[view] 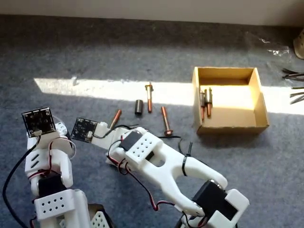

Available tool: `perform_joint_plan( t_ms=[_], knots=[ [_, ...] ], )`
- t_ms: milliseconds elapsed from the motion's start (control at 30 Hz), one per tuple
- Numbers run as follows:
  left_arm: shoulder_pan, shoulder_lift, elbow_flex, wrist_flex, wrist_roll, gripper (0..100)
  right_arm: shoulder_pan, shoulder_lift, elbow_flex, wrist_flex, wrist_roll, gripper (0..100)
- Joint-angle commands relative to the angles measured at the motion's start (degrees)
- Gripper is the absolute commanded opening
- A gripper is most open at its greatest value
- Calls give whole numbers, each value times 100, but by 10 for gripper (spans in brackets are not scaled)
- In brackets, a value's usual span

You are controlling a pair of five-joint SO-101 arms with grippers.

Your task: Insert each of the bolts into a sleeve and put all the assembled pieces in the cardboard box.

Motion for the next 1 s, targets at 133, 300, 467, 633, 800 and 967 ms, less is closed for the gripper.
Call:
perform_joint_plan(
  t_ms=[133, 300, 467, 633, 800, 967],
  knots=[
    [40, -92, -119, -123, 44, 7, -40, -40, -716, 497, -237, 199],
    [119, -92, -84, -123, 35, 7, -4, -40, -769, 532, -519, 199],
    [84, -92, -48, -246, 26, 7, -4, -48, -1121, 1244, -879, 200],
    [92, -92, 242, -738, 26, 7, -75, -40, -1455, 1481, -1222, 200],
    [-4, -92, 224, -756, 26, 7, -479, -4, -1420, 1508, -1310, 201],
    [-145, -92, 224, -756, 26, 7, -637, -22, -1086, 1473, -1319, 199]
  ],
)
